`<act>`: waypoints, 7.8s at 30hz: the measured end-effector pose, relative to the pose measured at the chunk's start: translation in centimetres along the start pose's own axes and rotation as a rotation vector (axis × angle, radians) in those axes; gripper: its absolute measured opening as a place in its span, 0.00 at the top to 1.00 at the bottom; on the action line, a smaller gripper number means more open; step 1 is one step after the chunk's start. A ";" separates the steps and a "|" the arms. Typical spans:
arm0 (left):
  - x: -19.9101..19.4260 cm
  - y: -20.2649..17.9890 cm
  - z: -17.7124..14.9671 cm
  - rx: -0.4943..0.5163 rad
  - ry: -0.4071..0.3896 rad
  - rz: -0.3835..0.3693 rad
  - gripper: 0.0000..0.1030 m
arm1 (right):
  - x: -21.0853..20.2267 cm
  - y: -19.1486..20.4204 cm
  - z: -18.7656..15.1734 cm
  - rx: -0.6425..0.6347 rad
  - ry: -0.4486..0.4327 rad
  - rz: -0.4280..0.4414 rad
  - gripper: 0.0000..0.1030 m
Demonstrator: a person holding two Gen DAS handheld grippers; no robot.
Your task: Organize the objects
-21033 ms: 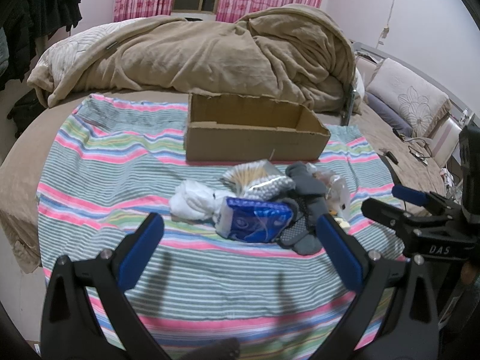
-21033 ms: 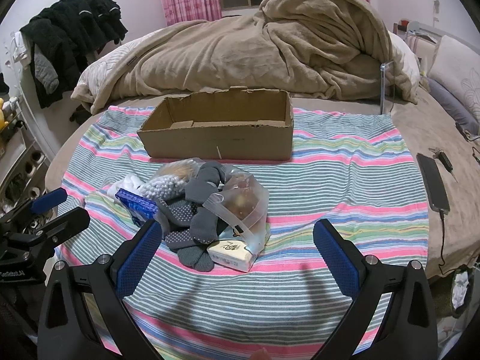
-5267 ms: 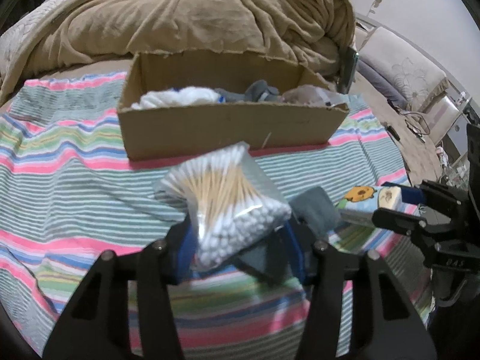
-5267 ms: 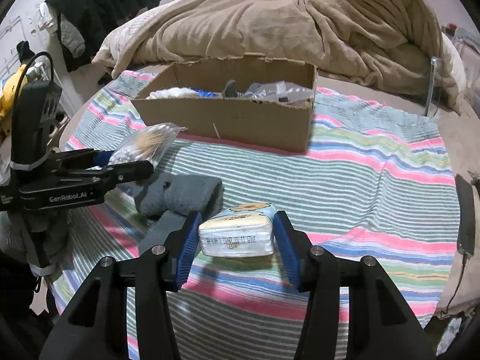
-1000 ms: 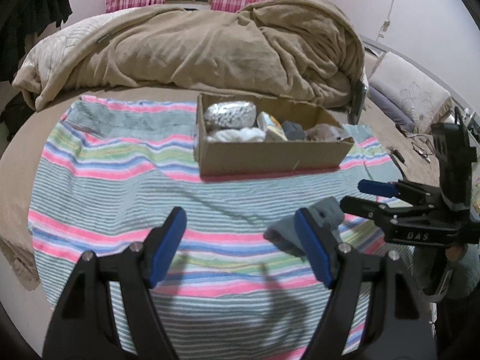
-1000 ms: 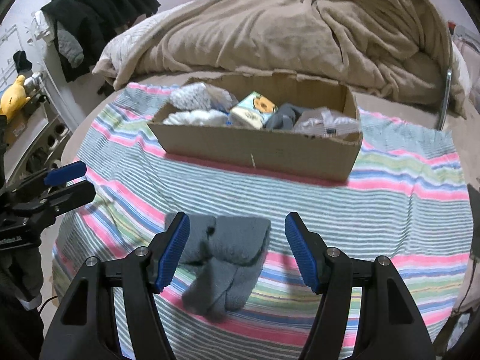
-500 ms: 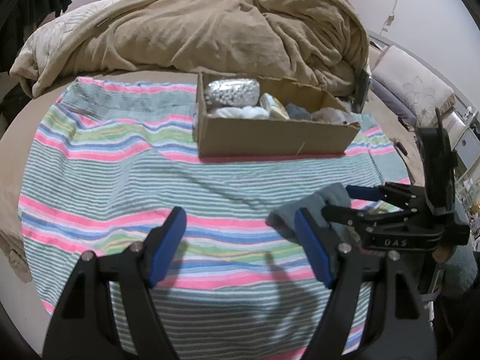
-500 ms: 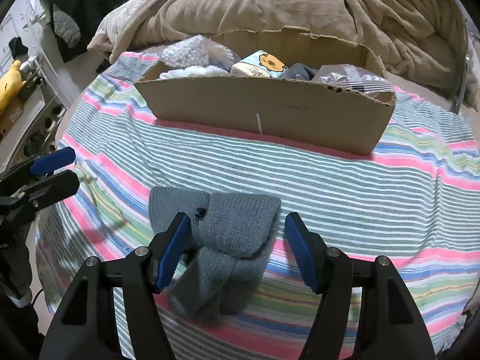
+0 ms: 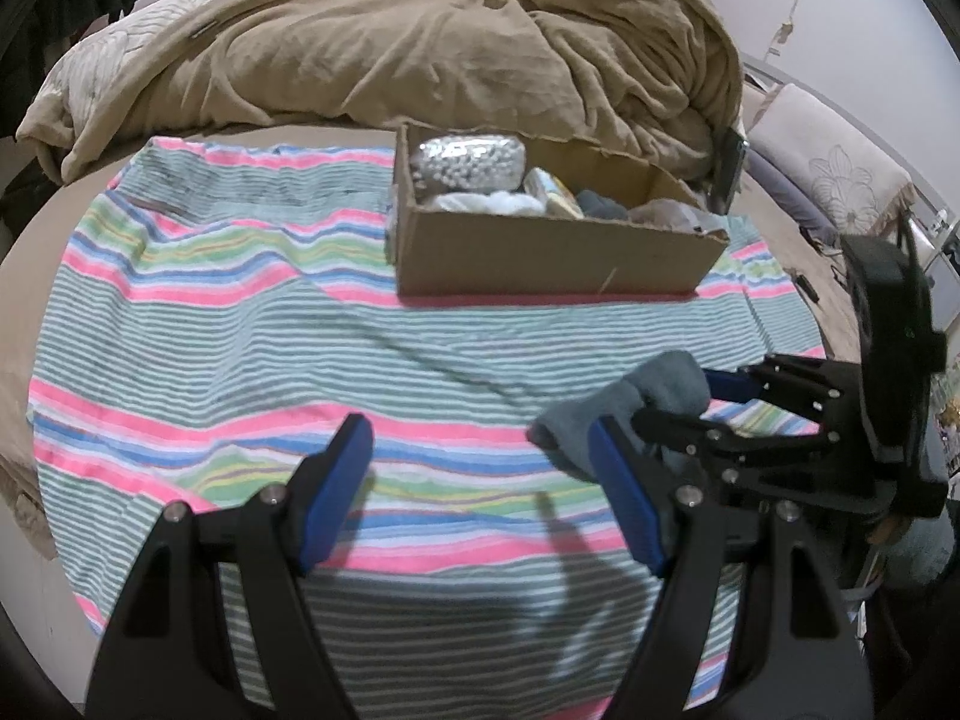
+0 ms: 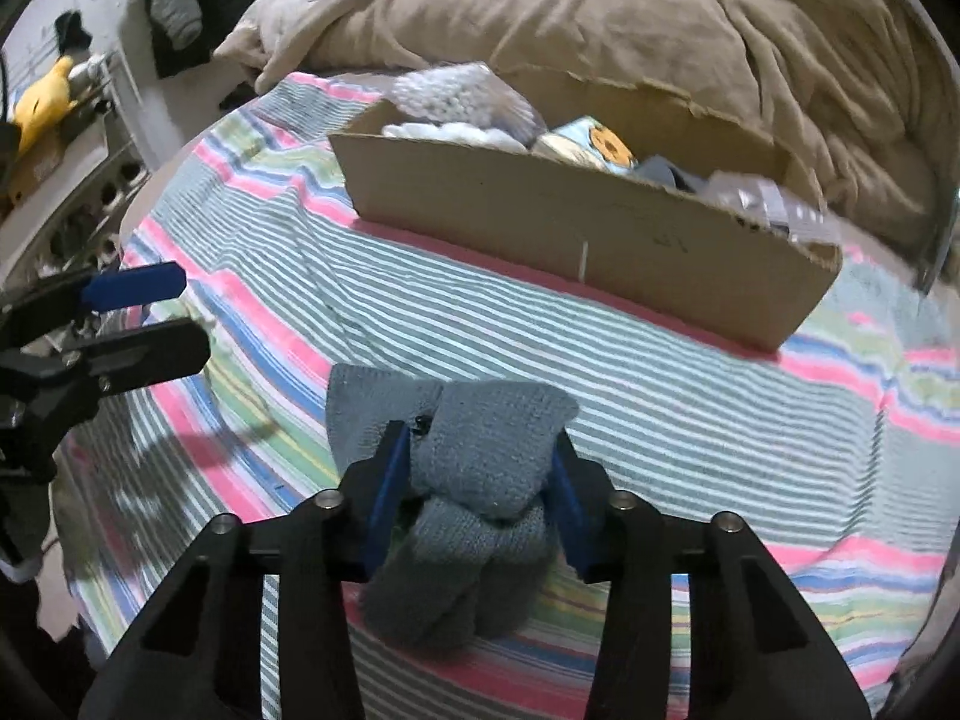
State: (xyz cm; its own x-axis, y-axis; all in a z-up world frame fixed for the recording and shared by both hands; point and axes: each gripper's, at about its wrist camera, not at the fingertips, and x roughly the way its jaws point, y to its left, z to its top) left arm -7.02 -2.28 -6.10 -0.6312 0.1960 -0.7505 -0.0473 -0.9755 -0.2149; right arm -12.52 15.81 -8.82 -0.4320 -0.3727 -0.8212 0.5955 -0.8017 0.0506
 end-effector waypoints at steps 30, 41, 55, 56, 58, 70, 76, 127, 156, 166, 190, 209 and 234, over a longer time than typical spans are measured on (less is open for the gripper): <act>-2.0 -0.3 4.0 0.062 -0.096 0.024 0.26 | -7.4 -2.3 4.5 0.017 -0.184 -0.038 0.59; -1.7 -0.2 6.7 0.057 -0.132 0.021 0.26 | -8.6 -4.3 7.4 0.055 -0.239 -0.029 0.59; 0.2 0.0 9.7 0.046 -0.156 0.041 0.10 | -7.4 -7.8 11.8 0.111 -0.282 -0.014 0.59; 0.3 0.1 9.9 0.046 -0.156 0.041 0.10 | -7.2 -8.0 12.0 0.114 -0.283 -0.016 0.59; 0.6 0.2 10.3 0.048 -0.156 0.046 0.10 | -6.6 -8.5 12.5 0.120 -0.282 -0.017 0.59; 3.3 0.7 12.4 0.041 -0.134 0.038 0.10 | -2.8 -10.7 13.4 0.168 -0.239 -0.035 0.59; 4.8 1.0 12.7 0.039 -0.118 0.041 0.10 | -0.8 -11.4 13.5 0.184 -0.210 -0.044 0.59; -0.9 -1.4 9.1 0.041 -0.154 0.035 0.10 | -6.8 -6.6 8.9 0.156 -0.250 -0.098 0.28; -7.1 -3.5 -0.6 0.001 -0.131 0.133 0.07 | -11.2 -1.4 -1.1 0.286 -0.225 -0.056 0.28; -7.1 -4.2 -0.8 0.015 -0.151 0.152 0.07 | -10.9 -1.7 -1.9 0.292 -0.214 -0.060 0.28; -7.1 -4.9 -0.9 0.030 -0.162 0.166 0.07 | -10.5 -1.3 -1.6 0.279 -0.210 -0.059 0.28; -7.1 -5.0 -0.9 0.029 -0.159 0.167 0.07 | -10.4 -1.2 -1.7 0.280 -0.201 -0.051 0.28; -6.9 -5.0 -1.2 0.030 -0.149 0.174 0.07 | -10.5 -1.5 -1.8 0.289 -0.213 -0.058 0.28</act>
State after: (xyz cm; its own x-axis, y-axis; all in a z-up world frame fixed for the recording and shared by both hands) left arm -1.55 1.37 -0.59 -0.7392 0.0094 -0.6734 0.0510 -0.9962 -0.0699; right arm -7.62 21.78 -1.30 -0.6089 -0.3878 -0.6920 0.3632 -0.9118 0.1914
